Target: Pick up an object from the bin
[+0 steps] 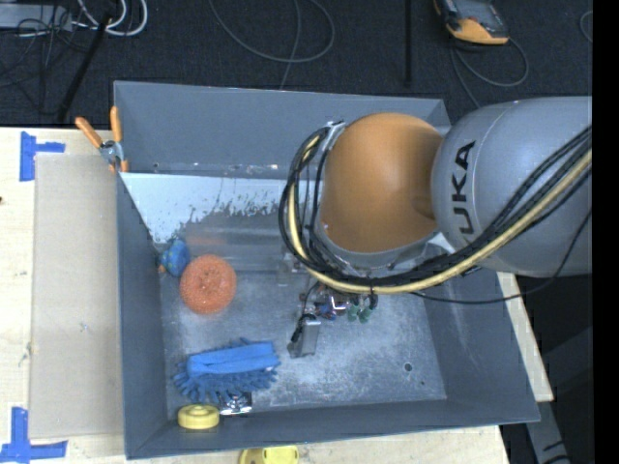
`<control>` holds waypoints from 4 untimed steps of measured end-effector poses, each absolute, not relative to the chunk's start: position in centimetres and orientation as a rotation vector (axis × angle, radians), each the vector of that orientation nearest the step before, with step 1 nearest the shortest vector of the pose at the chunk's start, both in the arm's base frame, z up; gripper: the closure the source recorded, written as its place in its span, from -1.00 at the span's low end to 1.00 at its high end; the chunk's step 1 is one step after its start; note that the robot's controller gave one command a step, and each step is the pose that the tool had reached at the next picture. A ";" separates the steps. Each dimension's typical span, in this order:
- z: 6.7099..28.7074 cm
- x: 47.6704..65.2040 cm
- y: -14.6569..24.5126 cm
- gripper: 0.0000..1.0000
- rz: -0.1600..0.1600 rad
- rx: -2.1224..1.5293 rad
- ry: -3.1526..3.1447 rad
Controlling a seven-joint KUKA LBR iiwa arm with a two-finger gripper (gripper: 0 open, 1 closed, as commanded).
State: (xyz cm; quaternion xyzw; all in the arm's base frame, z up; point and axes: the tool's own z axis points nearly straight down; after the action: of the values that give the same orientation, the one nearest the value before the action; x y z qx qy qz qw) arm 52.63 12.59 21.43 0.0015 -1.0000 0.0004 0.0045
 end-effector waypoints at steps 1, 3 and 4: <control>21.9 52.8 12.5 -1.00 0.000 0.000 -3.140; 16.6 52.2 14.1 -1.00 0.000 0.139 -3.140; 16.1 54.9 14.4 -1.00 -0.001 0.183 -3.129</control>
Offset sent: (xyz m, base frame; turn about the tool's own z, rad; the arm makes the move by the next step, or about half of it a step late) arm -0.0114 0.0291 -0.1016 -0.1834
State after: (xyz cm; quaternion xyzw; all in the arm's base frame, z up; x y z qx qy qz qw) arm 54.86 14.37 16.06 0.0584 -0.9983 -0.0002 0.0035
